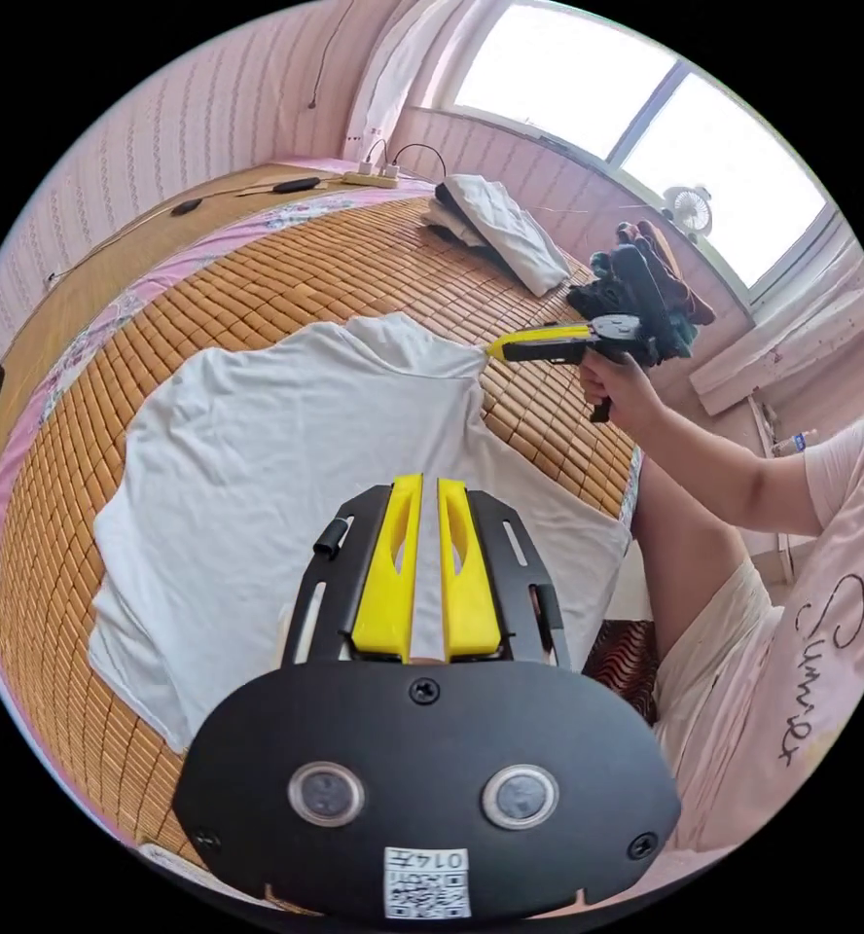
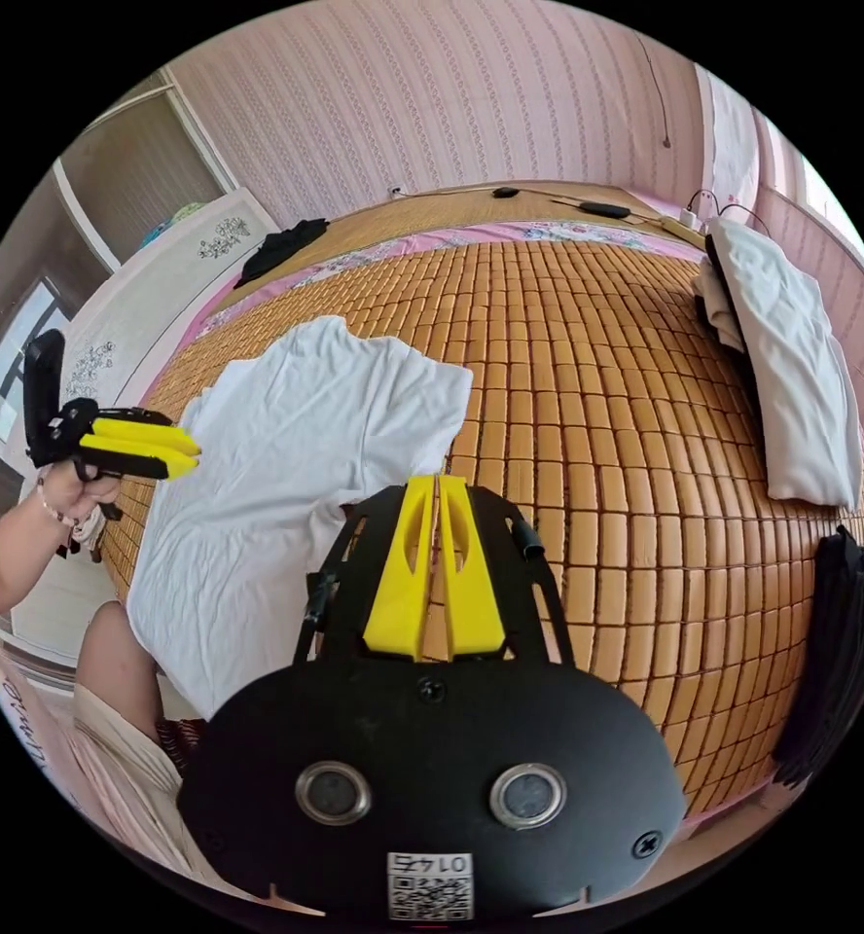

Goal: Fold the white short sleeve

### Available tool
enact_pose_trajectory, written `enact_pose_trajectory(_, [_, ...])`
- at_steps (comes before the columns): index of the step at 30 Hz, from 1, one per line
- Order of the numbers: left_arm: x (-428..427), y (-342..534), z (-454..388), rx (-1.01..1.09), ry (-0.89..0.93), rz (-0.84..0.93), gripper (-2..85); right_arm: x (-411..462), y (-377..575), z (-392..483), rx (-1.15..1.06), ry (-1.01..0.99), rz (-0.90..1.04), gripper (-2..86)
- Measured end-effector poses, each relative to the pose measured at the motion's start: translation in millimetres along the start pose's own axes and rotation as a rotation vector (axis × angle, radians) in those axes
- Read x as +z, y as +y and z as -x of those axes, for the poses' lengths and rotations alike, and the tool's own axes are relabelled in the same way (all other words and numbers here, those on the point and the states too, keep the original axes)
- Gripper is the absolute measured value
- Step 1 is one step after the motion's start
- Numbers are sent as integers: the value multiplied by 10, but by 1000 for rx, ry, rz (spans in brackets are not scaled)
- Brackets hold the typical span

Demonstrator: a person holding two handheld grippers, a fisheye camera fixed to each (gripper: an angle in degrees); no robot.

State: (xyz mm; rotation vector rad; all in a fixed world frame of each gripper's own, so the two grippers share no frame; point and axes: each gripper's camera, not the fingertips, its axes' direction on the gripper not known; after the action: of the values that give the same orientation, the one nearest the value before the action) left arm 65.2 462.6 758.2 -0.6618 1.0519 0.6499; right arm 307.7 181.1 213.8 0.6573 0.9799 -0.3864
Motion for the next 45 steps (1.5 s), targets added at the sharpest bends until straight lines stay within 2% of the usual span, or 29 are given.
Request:
enact_pose_trajectory(7, [827,-1463,-53,97,-13,-13,32,123,250,-317,32,-169,-17,54])
enact_pose_trajectory(10, [1244,-2021,-182,127,-43,10,39,171,217,-315,-11,-162,5,63])
enact_pose_trajectory(12, [1554,-2278,-227,130,-121,59,51,225,210,-305,-35,-126,33,60])
enact_pose_trajectory(14, [1998,-2485,-151,103,-167,180,34,277,258,-307,-56,-114,35,46])
enact_pose_trajectory(16, [2232,-2520,-64,84,-194,257,6,284,274,-308,-73,-104,35,36])
enact_pose_trajectory(21, [2269,-2415,156,43,-205,225,-9,312,294,-372,-81,-100,36,20])
enact_pose_trajectory(25, [2176,-2203,358,-21,-149,127,-8,332,303,-422,-90,-109,44,14])
enact_pose_trajectory(29, [2286,-2057,465,-35,-162,216,1,337,317,-439,-118,-105,52,5])
enact_pose_trajectory(33, [2361,-2030,549,-56,-189,279,15,384,318,-461,-135,-223,64,0])
enact_pose_trajectory(41, [2258,-2617,498,-42,-76,103,9,321,304,-504,-130,-164,16,6])
enact_pose_trajectory(43, [2398,-2789,439,-24,-86,126,26,330,298,-548,-116,-176,16,13])
enact_pose_trajectory(45, [2654,-2933,391,-2,-135,249,52,358,287,-582,-107,-192,31,24])
